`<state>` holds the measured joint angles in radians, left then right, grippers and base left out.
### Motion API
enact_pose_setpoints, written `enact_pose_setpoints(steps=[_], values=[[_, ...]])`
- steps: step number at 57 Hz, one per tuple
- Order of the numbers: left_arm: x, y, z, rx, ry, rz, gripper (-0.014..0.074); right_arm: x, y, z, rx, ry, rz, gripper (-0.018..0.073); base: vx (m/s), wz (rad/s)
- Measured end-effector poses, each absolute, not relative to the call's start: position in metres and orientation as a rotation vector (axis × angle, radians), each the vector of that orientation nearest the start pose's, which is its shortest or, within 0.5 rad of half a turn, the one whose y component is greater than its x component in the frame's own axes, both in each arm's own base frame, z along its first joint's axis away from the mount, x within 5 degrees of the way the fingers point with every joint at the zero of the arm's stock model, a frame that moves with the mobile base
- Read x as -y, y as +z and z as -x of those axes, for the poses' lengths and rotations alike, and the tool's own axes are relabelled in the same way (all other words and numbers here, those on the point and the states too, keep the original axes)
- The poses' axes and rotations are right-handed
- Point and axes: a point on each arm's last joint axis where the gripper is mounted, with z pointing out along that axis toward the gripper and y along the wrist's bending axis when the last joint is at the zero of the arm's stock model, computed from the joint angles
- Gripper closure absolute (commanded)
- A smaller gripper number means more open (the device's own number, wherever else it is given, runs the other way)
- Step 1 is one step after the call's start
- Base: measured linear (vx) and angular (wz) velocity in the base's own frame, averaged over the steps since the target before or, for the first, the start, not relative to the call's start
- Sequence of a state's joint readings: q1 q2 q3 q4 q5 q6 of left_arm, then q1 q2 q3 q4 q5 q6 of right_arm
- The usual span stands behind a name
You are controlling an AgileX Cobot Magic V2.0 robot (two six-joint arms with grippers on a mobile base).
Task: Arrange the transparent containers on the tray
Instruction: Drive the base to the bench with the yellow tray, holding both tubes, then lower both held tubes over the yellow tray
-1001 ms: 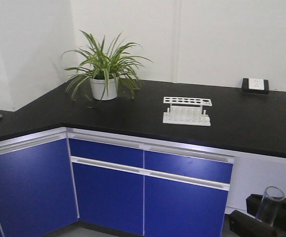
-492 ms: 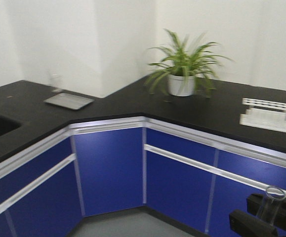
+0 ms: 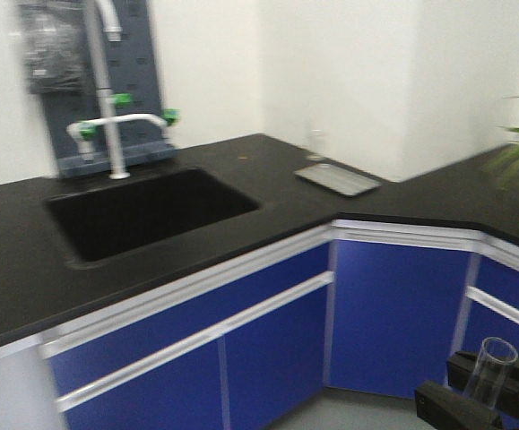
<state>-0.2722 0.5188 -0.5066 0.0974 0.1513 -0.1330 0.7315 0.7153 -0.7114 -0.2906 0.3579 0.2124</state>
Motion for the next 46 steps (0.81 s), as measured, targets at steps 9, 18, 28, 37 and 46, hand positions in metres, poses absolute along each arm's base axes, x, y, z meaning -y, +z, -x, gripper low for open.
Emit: enact_pose_setpoints(steps=[9,18,28,37,46], values=[[0.0291,0.3303,-0.1092,-1.641,-0.224,-0.183,0.0527,-0.0918,0.3567,-0.116,-1.73,0.379,0.646,0.0571,0.07,0.75],[0.0291,0.3303,-0.1092,-1.641,-0.224,-0.183,0.0527,-0.0918,0.3566,-0.116,-1.731,0.378,0.646,0.0571,0.12,0.6],[0.0291,0.3303,-0.1092,-1.641,-0.224,-0.183,0.0527,-0.0916,0.3563,-0.116,-1.735,0.377,0.647,0.0571,0.15,0.52],[0.0291,0.3303,-0.1092,-1.641,-0.224,-0.183,0.0527,-0.0916,0.3563,-0.116,-1.735,0.377,0.647,0.0571,0.17,0.51],[0.0291,0.3303,-0.1092,-1.641,-0.224,-0.183,0.0527,-0.0916,0.3563,-0.116,-1.735,0.377,0.647,0.0571,0.19,0.51]])
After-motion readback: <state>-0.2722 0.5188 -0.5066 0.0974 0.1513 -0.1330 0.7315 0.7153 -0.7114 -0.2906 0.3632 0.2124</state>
